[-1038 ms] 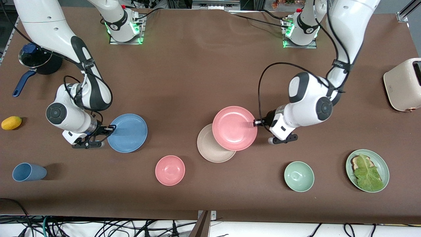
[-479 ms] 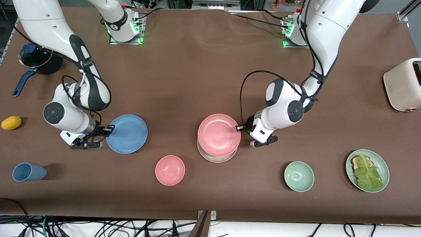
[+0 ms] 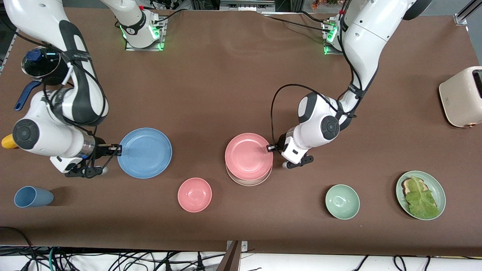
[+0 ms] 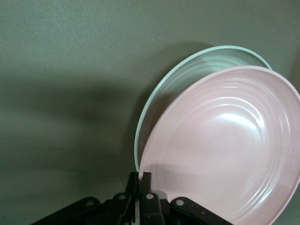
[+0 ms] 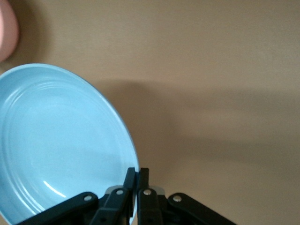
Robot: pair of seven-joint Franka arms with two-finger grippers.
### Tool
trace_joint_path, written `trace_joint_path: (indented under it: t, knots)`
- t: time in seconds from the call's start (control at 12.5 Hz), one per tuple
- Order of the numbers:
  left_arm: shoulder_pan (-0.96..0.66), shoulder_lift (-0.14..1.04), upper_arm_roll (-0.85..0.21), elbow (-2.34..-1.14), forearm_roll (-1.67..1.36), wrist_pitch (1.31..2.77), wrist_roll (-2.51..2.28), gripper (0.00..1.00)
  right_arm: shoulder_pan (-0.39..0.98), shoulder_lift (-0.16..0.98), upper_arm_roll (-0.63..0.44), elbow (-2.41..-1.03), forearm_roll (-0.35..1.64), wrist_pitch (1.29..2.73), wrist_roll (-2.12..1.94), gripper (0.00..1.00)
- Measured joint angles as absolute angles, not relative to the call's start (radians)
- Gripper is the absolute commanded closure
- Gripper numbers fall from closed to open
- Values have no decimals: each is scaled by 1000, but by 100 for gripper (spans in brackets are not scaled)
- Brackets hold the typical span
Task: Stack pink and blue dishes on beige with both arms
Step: 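Release the pink plate while the right gripper lifts the blue plate, then carry the blue plate onto the pink plate while the left gripper withdraws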
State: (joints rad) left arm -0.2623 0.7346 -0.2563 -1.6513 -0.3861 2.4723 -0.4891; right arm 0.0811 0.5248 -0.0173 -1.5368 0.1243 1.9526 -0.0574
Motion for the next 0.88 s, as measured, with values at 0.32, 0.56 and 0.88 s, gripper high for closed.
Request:
trace_joint_path:
  t: [0.32, 0.56, 0.88]
  knots:
    - [-266, 756, -237, -1636, -386, 2478, -490, 50, 99, 525, 26, -1478, 148, 1904, -23, 100]
    - [-265, 759, -227, -1630, -386, 2478, -492, 33, 152, 526, 59, -1466, 150, 1904, 108, 100]
    - [-259, 718, -226, -1575, -386, 2377, -518, 0, 262, 533, 64, -1465, 151, 1909, 312, 100]
